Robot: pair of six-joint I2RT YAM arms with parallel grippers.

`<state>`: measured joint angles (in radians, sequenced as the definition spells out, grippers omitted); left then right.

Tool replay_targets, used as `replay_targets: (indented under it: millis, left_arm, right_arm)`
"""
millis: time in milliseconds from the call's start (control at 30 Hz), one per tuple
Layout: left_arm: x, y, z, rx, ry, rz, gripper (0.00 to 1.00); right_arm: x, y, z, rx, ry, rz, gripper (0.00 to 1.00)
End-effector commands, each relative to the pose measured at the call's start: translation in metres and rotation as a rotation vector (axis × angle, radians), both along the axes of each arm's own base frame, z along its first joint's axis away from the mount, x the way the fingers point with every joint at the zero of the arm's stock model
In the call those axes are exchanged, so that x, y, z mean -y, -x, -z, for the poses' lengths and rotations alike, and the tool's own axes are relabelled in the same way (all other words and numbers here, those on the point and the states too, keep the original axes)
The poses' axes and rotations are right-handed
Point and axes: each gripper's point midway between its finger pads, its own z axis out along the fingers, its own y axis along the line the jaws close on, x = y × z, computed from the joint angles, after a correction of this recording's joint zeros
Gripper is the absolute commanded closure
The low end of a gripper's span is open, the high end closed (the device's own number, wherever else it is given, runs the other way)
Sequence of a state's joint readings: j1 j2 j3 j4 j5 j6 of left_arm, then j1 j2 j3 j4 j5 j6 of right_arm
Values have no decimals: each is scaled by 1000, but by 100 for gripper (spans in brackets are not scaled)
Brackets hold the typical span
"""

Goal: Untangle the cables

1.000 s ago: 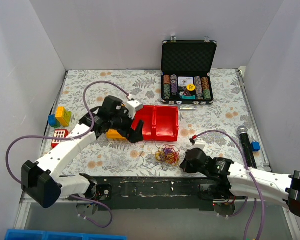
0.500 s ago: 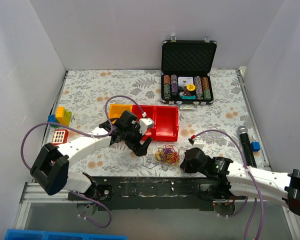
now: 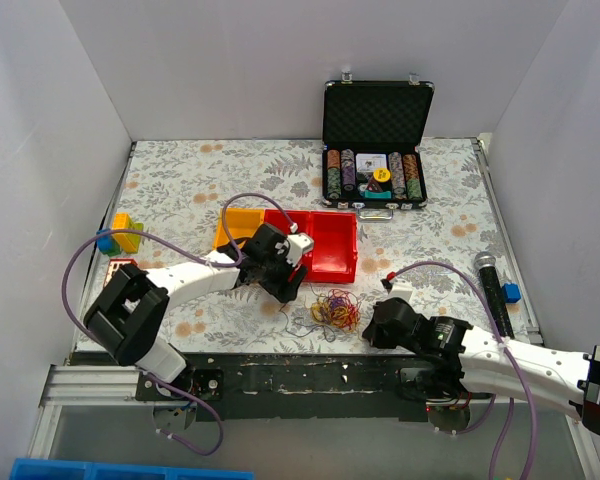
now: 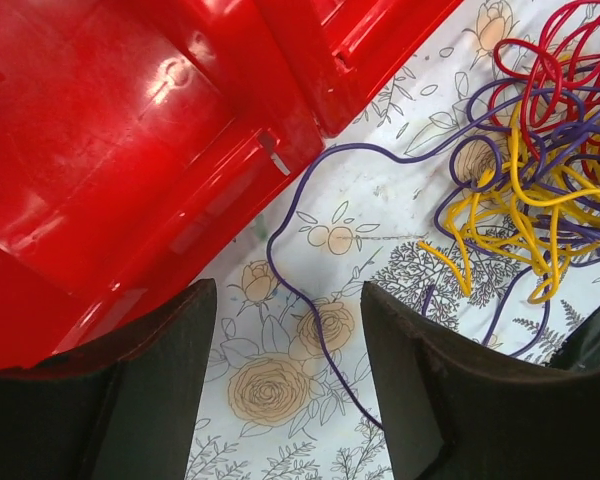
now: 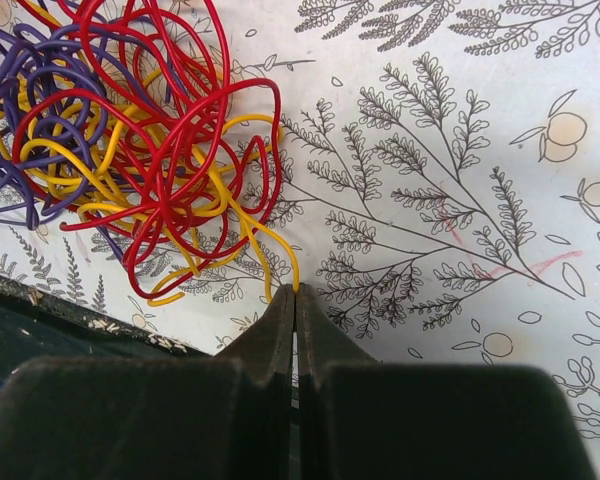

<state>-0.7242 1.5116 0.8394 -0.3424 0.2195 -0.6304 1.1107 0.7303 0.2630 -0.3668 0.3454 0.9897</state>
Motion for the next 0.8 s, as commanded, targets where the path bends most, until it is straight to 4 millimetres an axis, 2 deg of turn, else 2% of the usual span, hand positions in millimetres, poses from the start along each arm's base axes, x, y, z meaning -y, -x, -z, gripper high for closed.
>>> replay_targets:
  millis: [0,300,367,433,667,700,767]
  left_arm:
    - [7,4,6,0,5,7,42]
    - [3,11,29,-44,-35,8,45]
    - [2,12,33,-52,-41,9,48]
    - [2,15,36,-60,-39,13,56]
    - [6,25,28,-56,-13,43,96]
    - [7,28,26,-54,-8,52,100]
    - [8,32,23,-50,2,66,100]
  right_arm:
    - [7,3,8,-7,26,9,99]
    - [3,1,6,2,11,2,99]
    - [2,1,6,5,12,-2,99]
    - [2,1,6,7,15,-5,99]
    - [1,0,6,11,10,-8,99]
    - [0,0,6,12,9,-9,99]
    - [1,0,7,12,10,-10,99]
